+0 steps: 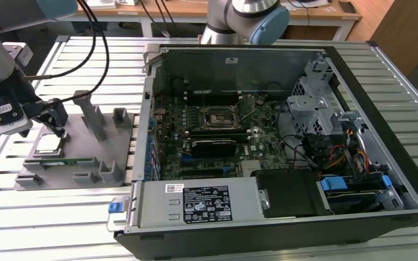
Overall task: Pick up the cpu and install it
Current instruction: 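Pick up the cpu and move it towards the insertion slot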
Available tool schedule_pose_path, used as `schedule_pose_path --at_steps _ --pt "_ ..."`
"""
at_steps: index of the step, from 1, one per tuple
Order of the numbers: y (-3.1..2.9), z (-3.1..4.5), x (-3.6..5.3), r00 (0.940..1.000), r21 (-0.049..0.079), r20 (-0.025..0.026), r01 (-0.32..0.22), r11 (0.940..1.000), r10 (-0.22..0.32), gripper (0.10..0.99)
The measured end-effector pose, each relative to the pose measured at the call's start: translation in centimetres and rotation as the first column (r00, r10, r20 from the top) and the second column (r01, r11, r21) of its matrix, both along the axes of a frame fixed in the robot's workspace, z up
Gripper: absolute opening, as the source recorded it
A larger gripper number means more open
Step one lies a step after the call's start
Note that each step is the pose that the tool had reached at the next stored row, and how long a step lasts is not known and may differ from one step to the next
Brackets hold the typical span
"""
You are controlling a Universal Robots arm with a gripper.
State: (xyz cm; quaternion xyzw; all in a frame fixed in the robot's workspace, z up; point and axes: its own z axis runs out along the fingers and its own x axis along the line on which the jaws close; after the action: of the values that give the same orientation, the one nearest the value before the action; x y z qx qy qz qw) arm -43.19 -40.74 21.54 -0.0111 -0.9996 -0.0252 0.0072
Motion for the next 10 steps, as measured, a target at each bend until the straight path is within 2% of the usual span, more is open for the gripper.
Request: schedule_pose_path --at_steps 10 --pt "-0.26 -1.37 -0.03 1.0000 0.000 0.0000 -0.008 1.0000 0.008 0.761"
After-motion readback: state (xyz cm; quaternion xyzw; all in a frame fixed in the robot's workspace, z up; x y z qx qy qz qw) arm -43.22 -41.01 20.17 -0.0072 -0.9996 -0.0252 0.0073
